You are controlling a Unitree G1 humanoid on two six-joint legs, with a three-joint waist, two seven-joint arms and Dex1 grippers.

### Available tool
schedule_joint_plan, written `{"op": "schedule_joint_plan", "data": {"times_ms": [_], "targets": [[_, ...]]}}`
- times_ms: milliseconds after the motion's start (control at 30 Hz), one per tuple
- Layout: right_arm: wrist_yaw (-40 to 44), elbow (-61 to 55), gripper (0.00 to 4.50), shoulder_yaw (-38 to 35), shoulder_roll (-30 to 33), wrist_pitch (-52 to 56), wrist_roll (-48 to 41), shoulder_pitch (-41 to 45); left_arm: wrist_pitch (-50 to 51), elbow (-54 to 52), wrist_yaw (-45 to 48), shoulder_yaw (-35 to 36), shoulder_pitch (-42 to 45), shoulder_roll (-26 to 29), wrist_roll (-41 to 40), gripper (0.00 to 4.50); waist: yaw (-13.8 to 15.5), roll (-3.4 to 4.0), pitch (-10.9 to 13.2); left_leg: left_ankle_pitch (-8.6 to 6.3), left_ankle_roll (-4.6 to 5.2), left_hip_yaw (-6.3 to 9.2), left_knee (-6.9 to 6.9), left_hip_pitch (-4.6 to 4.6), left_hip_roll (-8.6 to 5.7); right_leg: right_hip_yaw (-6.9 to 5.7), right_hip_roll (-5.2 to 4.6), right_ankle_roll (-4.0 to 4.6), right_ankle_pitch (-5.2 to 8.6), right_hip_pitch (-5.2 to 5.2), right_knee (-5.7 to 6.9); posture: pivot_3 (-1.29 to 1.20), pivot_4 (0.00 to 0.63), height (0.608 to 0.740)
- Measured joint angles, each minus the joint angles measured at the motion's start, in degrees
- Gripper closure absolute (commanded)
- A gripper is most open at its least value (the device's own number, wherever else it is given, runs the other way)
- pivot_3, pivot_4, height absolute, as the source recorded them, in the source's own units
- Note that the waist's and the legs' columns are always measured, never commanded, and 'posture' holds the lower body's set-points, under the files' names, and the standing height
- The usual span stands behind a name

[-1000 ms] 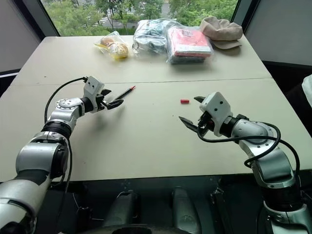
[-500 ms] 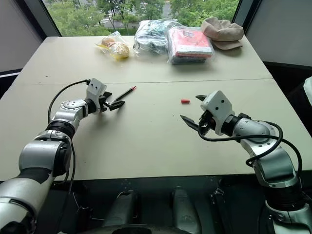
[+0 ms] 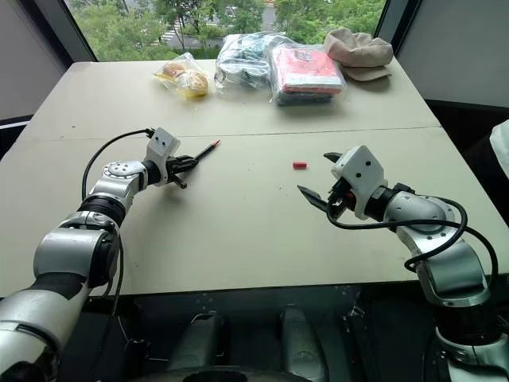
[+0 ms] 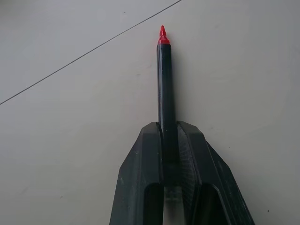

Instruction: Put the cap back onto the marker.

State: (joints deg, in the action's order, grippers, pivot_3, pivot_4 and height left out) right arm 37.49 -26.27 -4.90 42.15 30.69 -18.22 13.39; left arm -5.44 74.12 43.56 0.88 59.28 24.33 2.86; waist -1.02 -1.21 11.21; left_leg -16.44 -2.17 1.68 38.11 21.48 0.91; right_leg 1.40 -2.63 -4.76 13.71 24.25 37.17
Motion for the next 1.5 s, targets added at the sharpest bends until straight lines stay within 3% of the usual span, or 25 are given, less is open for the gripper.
{"op": "schedule_joint_plan", "data": {"times_ms": [267, 567, 833, 1033, 1300, 1500], "targets": [[0.0, 0.0, 0.0, 0.1, -0.1, 0.0, 0.0, 0.2, -0.6, -0.1, 0.7, 0.1, -0.1, 0.2, 0.3, 4.45, 0.0, 0.0, 0.0, 0.0, 0.0, 0.0, 0.0, 0.0, 0.0, 0.0, 0.0, 0.0, 0.0, 0.0, 0.0, 0.0, 0.15, 0.74], [1.5, 4.6, 0.0, 1.7, -1.0, -1.9, 0.1, 2.5, -1.2, -5.7, 8.3, 1.9, -3.2, 1.9, -2.9, 4.45, 0.2, -0.01, 0.0, 0.0, 0.0, 0.0, 0.0, 0.09, 0.0, -0.01, -0.02, 0.0, 0.0, 0.04, -0.05, 0.0, 0.15, 0.74], [6.6, 24.6, 0.0, 4.3, -3.2, -11.4, 2.7, 9.9, 13.1, -44.9, 12.2, 4.5, -20.2, 5.6, -12.3, 4.45, -0.2, 0.02, 0.0, 0.0, 0.0, 0.0, -0.02, 0.05, 0.03, 0.05, -0.03, 0.01, 0.0, 0.06, 0.0, 0.0, 0.15, 0.74], [12.9, 42.6, 0.0, 7.7, -5.9, -19.5, 5.9, 19.6, 24.2, -67.7, 10.7, 4.7, -31.6, 9.4, -16.1, 4.45, -0.2, 0.04, 0.0, 0.0, 0.0, -0.07, -0.01, 0.02, 0.03, 0.08, -0.05, 0.01, 0.0, 0.06, -0.01, 0.0, 0.15, 0.74], [20.6, 67.3, 0.0, 10.8, -10.4, -30.4, 10.1, 31.8, 29.7, -78.1, 6.1, 5.4, -37.3, 10.5, -18.0, 4.45, 0.1, 0.05, 0.0, 0.0, 0.0, -0.07, 0.0, 0.05, 0.01, 0.06, -0.09, 0.02, -0.01, 0.07, -0.04, 0.0, 0.15, 0.74], [21.5, 84.0, 0.0, 10.9, -12.4, -37.1, 13.7, 39.7, 31.0, -81.8, 3.4, 5.7, -39.6, 10.8, -18.6, 4.45, -0.3, 0.06, 0.0, 0.0, -0.01, -0.07, -0.06, 0.03, 0.02, 0.06, -0.08, 0.03, 0.0, 0.07, -0.04, 0.0, 0.15, 0.74]]}}
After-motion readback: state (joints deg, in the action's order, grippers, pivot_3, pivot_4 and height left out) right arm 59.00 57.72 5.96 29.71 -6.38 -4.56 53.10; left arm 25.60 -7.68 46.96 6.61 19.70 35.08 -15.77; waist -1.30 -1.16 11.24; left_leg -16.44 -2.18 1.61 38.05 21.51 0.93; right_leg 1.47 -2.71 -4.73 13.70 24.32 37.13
